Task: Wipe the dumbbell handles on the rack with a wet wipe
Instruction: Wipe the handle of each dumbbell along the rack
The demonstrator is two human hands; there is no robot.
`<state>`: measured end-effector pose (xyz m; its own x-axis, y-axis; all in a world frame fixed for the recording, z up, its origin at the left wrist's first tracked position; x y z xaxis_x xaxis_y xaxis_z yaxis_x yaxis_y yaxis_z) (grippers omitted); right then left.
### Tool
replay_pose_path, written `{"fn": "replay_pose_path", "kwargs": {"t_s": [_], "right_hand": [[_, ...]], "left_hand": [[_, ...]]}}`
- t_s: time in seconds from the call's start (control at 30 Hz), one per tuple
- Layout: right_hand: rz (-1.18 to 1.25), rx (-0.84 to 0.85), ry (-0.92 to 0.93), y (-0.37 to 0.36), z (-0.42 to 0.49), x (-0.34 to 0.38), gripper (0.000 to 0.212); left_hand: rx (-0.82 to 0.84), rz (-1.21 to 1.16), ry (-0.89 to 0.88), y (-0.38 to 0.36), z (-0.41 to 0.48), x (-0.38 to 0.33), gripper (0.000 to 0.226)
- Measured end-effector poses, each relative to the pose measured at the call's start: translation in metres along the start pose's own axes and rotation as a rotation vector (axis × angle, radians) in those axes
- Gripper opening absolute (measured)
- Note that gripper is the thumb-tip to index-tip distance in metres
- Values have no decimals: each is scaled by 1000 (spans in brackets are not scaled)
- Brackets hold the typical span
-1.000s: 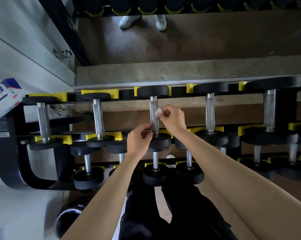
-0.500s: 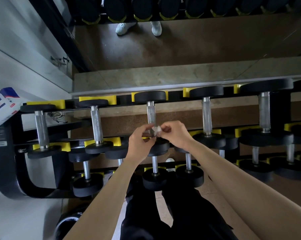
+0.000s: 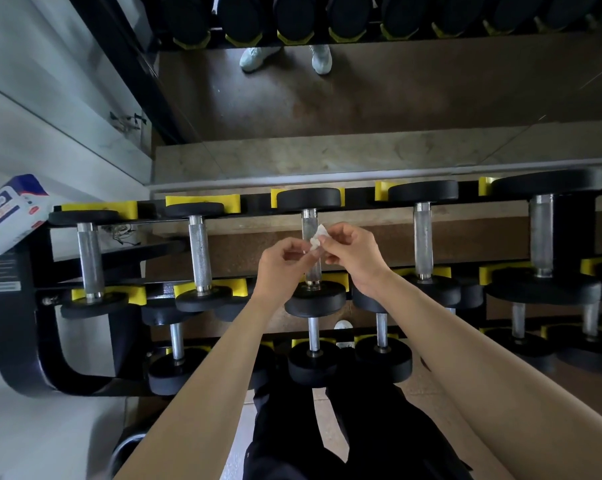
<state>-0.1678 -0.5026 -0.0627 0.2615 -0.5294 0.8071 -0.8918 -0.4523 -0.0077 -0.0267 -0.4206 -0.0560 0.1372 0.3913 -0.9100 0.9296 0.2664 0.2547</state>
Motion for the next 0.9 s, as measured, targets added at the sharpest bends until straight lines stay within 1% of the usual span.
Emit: {"fn": "replay_pose_path", "kwargs": {"t_s": [0.07,0.13,0.27,0.37,0.47,0.57,0.63,0.7,0.8,0.87,0.9], "right_hand": [[65,26,-37,-3,5,-1,15],[96,36,-66,-4,12,-1,15],[171,-55,-129,7,27,0,16],[248,-79,-164,5,37,1,16],[335,-48,-202,-1,44,1,9],[321,-38,-255,-2,48,-2,14],[403,-53,-287,-4,48,-4,21],[605,-108,-341,-5,48,-8,24],[885,-245,-461,5,43,-19,23],[1017,-298,-498,16,42,-25,26],[1083,-308,-501,21,43,-28,28]], "left_hand": [[18,-5,-33,-1,5,-8,18],[-1,8,-20,0,12,-9,11],[-129,28,50,18,33,-4,8],[-206,10,100,27,47,-4,4],[-352,31,179,37,50,12,6],[-523,-37,260,52,44,33,15],[-590,-191,315,56,42,42,19],[-621,-439,393,51,44,48,17],[-552,-832,459,33,49,45,8],[-477,-970,504,18,47,42,6],[-442,-1009,531,11,45,41,12]]}}
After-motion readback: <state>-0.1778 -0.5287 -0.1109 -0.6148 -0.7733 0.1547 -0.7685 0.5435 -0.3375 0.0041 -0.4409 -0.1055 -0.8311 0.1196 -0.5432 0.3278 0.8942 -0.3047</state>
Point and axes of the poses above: each hand's wrist, its own z-axis towards the middle knuckle, its own y-axis out of the back of the hand, x = y × z, the point moved 8 cm from there along z, towards the middle knuckle, and after that the axes turned 4 degrees about -y, right-handed, at the moved point
